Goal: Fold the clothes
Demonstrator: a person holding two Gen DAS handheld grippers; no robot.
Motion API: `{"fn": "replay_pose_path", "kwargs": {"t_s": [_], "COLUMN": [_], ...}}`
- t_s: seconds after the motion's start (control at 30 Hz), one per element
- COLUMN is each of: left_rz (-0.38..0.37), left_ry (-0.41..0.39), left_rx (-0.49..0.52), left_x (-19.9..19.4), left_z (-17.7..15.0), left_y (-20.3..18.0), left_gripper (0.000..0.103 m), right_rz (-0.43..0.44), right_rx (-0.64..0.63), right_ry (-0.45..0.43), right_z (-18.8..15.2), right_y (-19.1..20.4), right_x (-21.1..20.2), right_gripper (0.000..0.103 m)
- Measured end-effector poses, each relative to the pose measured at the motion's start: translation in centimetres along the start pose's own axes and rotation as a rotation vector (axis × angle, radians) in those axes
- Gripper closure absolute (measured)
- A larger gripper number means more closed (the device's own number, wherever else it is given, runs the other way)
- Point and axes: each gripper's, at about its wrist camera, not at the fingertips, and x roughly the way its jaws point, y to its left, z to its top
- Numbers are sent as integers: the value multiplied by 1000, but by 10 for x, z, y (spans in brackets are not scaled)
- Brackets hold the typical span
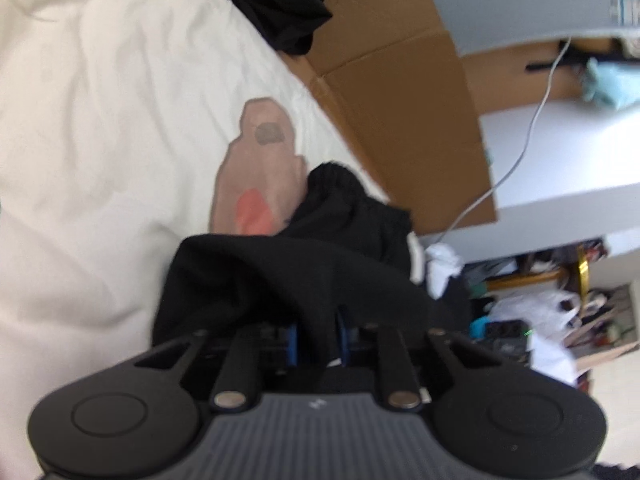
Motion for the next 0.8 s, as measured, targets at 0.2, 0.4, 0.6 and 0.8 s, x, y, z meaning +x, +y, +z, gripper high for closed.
{"fn": "replay_pose_path", "kwargs": {"t_s": [0.2,0.4,0.6,0.8], "left_rz": [-108,-183,-170,-151], "left_ry": [-96,-209,-311,-397], "left_rx": [-90,-187,-245,-243], "left_x": [-5,-2,0,-7], "left_z": [14,23,31,39], "left_y": [0,7,13,12], "left_gripper": [85,85,81,75], "right_rz": [66,17,-6,-39], "right_rx": [-45,-58,-5,25], "right_ry": [-67,-101,-174,-219], "right_z": [17,33,45,54], "right_y": [13,15,7,3], "right_x": [-6,-3,-2,2], "right_gripper": [76,88,86,76]}}
